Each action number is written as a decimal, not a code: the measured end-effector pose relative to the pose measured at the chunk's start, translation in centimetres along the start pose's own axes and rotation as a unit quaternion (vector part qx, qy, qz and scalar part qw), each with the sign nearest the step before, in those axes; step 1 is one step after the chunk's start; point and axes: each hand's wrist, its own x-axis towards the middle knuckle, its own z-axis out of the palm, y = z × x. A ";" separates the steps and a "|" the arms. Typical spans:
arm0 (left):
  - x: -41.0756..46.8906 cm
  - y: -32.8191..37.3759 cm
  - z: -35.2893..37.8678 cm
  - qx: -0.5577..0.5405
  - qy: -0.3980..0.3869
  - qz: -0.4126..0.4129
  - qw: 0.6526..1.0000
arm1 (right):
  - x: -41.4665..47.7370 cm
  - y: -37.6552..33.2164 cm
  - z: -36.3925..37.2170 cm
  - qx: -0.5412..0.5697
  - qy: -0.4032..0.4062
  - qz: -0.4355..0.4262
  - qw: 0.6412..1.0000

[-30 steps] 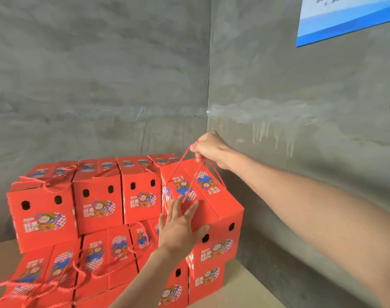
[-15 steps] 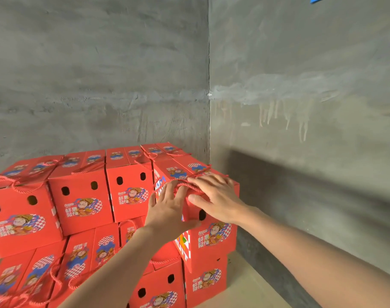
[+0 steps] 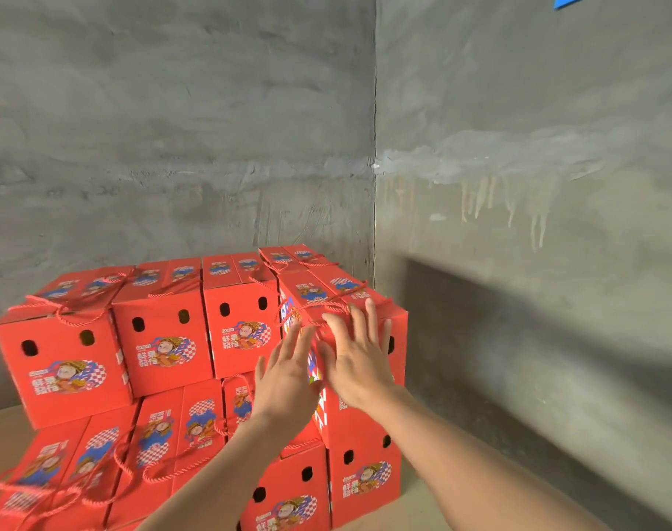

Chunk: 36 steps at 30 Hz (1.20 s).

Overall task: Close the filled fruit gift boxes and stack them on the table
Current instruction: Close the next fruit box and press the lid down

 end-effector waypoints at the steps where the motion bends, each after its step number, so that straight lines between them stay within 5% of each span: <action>1: -1.4 -0.8 -0.7 0.001 0.005 0.012 1.000 | 0.0 -0.1 -0.2 -0.013 -0.010 0.003 1.000; 7: -12.5 -7.3 -9.1 -0.011 0.023 -0.011 1.000 | -0.9 -5.7 -2.0 -0.097 -0.065 0.045 0.992; 12: -24.0 -13.2 -19.0 -0.035 0.055 -0.112 0.992 | -8.4 -17.9 -0.2 0.130 -0.049 -0.187 0.973; 14: -29.6 -15.0 -23.0 -0.025 0.085 -0.157 0.984 | -11.7 -23.6 0.7 0.199 -0.108 -0.223 0.948; 19: -44.9 -17.6 -31.9 0.042 0.211 -0.261 0.941 | -22.8 -37.9 3.7 0.329 -0.325 -0.160 0.872; 26: -61.9 -22.1 -42.4 0.134 0.340 -0.426 0.827 | -40.0 -53.8 5.9 0.273 -0.533 -0.156 0.785; 31: -67.3 -25.2 -43.8 0.095 0.318 -0.504 0.797 | -43.6 -59.7 3.6 0.389 -0.548 -0.066 0.737; 36: -67.6 -27.6 -43.2 0.071 0.158 -0.555 0.814 | -46.4 -64.4 2.7 0.346 -0.524 -0.095 0.772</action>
